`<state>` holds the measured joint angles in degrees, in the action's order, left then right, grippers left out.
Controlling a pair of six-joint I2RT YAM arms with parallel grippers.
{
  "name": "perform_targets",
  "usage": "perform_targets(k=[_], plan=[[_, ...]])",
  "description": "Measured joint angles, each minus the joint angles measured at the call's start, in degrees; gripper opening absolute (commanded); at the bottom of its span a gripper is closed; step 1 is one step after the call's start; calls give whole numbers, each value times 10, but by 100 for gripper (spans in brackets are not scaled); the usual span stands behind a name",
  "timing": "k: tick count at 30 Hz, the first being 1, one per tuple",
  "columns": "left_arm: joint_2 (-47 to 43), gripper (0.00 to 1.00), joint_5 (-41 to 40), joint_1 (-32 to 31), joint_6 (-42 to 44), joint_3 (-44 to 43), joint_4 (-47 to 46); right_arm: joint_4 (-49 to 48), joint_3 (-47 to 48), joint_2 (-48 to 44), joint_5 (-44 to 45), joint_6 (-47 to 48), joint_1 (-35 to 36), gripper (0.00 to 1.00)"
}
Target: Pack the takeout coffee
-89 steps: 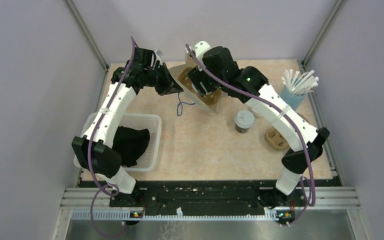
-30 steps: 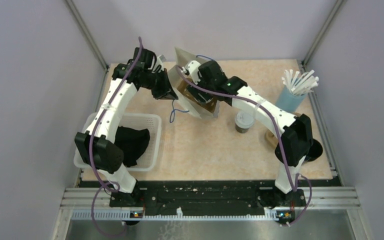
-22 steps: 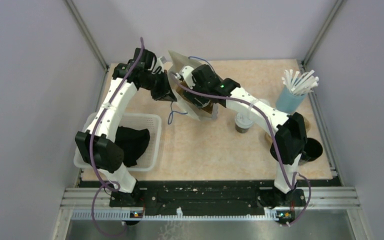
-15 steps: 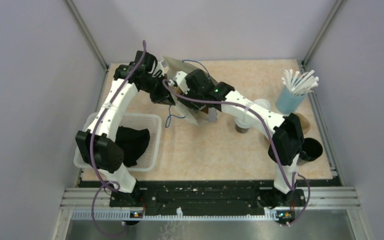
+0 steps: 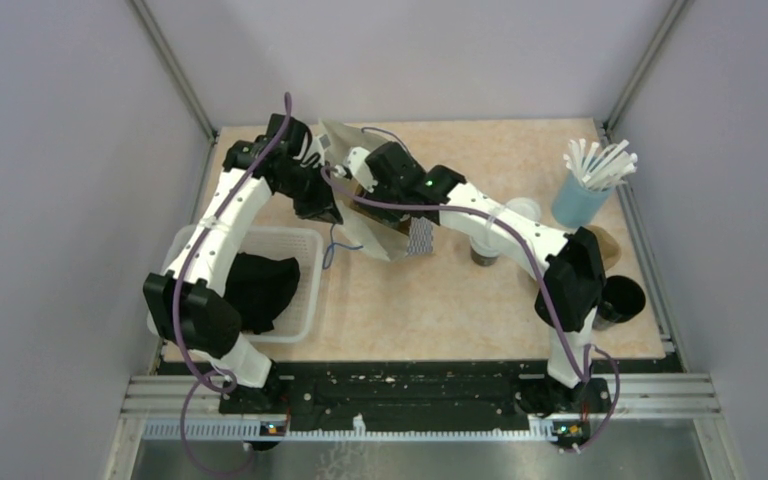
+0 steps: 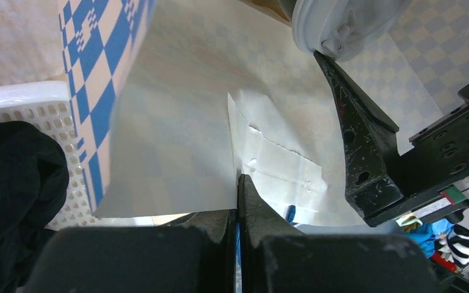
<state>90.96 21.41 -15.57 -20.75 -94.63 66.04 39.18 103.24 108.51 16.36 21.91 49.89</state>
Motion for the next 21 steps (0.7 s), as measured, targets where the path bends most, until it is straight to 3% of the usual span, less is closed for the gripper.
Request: perform_targets(k=[21], plan=[[-16, 0, -18, 0, 10, 21, 2, 29, -2, 11, 29, 10, 11, 31]])
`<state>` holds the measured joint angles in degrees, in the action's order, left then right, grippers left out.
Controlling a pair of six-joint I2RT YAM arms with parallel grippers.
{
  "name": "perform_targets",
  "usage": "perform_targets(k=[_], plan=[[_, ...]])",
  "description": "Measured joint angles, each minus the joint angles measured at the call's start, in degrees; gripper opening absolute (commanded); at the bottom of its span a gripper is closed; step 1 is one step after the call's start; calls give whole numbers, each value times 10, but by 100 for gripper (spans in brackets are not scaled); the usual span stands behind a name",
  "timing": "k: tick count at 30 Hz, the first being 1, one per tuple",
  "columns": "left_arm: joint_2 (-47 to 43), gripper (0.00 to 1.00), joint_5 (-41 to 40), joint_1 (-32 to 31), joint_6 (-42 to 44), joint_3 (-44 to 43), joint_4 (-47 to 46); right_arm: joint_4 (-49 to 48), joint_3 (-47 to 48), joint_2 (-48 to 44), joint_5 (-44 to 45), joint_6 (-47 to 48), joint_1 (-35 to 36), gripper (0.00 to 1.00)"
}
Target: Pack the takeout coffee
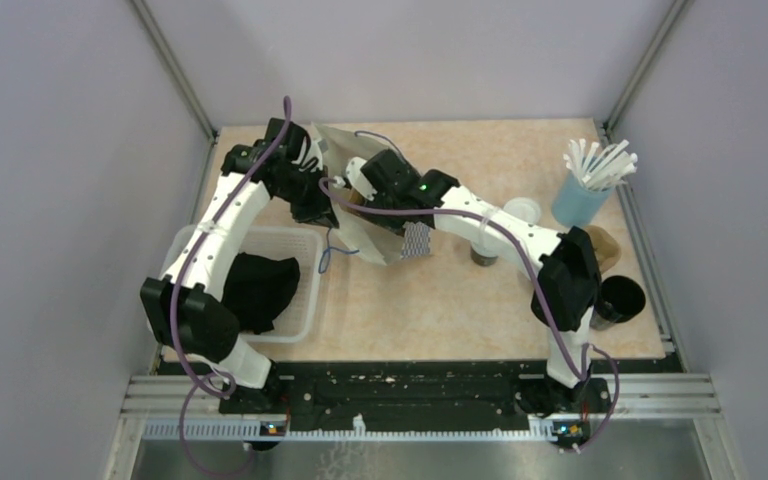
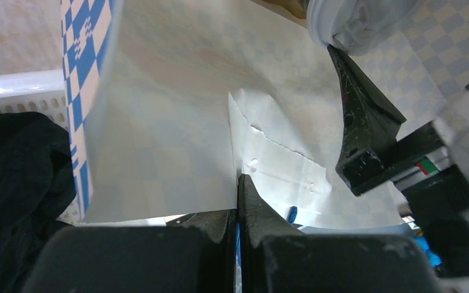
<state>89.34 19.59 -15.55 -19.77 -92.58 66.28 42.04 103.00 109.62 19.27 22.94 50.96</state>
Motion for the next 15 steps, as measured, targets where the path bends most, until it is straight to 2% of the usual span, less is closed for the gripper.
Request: perform_targets(k=[15], plan=[[-4, 0, -2, 0, 0, 1, 2, -8, -38, 0, 15, 11, 0, 30]])
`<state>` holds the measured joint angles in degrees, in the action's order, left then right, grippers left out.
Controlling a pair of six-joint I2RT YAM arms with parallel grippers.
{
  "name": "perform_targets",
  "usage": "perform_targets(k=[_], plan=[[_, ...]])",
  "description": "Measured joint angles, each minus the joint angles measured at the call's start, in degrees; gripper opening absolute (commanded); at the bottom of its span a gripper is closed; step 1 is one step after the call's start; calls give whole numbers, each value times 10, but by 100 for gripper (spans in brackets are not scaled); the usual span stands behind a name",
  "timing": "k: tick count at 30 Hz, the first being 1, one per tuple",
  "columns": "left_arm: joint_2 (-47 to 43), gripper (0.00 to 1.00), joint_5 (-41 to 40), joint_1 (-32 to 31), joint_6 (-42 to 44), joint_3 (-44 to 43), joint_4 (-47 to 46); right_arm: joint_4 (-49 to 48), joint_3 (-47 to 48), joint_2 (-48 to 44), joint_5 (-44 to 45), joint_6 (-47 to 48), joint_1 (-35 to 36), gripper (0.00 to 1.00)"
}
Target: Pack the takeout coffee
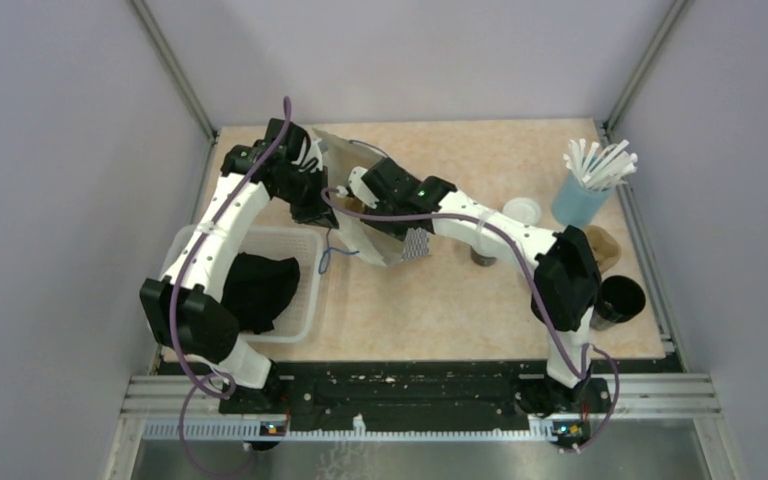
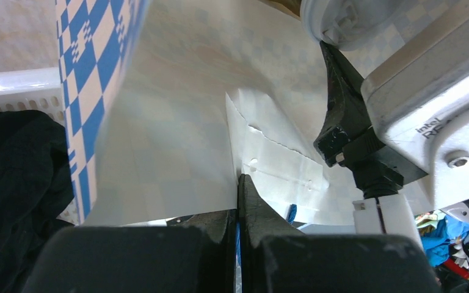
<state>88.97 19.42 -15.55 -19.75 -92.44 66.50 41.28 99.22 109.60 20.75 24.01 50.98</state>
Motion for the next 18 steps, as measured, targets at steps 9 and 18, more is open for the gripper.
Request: perform_targets(k=[9, 18], plan=[[-1, 0, -3, 0, 1, 0, 0, -39, -17, 0, -3, 5, -3, 30], [-7, 0, -9, 0, 2, 0, 0, -61, -29, 0, -30, 3, -10, 29]])
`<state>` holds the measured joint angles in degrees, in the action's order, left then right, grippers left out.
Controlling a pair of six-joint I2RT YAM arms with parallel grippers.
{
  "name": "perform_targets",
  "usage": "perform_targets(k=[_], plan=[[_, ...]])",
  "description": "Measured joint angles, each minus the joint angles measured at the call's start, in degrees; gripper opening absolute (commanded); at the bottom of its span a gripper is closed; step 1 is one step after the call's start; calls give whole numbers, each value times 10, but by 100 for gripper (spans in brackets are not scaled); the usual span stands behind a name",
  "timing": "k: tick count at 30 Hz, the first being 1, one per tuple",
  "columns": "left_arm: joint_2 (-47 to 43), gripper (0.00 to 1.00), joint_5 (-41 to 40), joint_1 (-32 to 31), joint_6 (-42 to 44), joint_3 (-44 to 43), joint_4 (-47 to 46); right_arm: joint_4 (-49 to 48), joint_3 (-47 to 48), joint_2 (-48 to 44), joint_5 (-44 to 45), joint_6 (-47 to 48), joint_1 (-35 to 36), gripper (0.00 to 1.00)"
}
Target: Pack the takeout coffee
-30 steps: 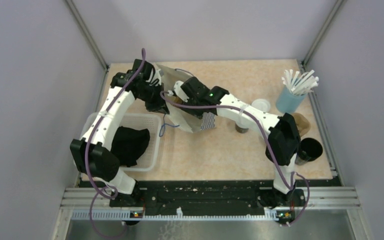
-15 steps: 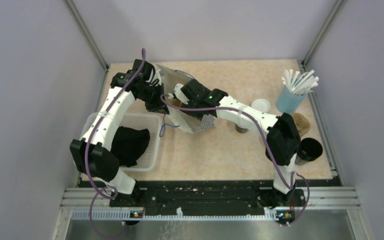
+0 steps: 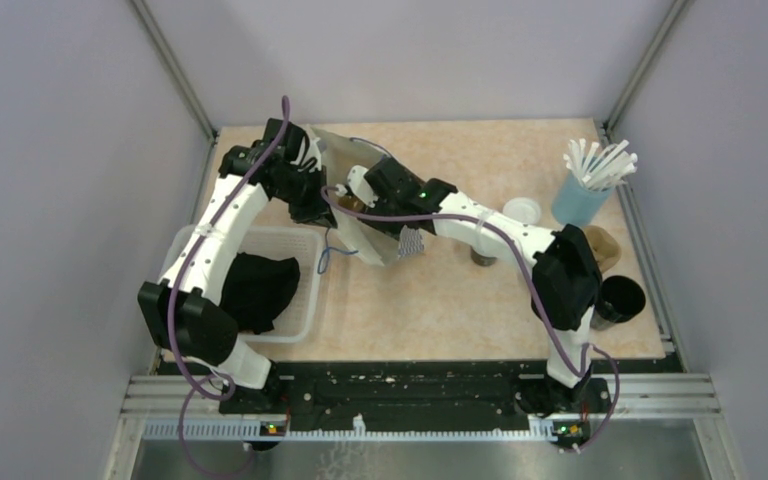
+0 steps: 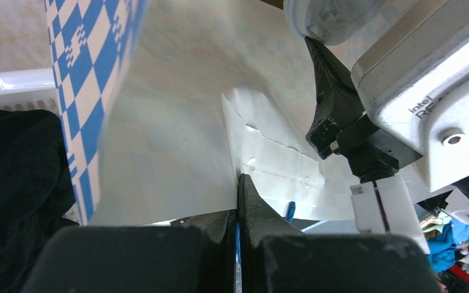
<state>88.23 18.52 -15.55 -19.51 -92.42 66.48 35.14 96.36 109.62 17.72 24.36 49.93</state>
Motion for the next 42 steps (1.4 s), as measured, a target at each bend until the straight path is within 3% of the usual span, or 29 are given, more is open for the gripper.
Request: perform_targets(k=[10, 23, 42], plan=[[1, 0, -11, 0, 0, -14, 16, 24, 27, 23, -30, -21, -6, 30], [59, 2, -28, 6, -16, -150, 98, 95, 69, 45, -44, -85, -5, 30], [122, 4, 1, 28, -15, -195, 129, 94, 87, 80, -80, -129, -33, 28]])
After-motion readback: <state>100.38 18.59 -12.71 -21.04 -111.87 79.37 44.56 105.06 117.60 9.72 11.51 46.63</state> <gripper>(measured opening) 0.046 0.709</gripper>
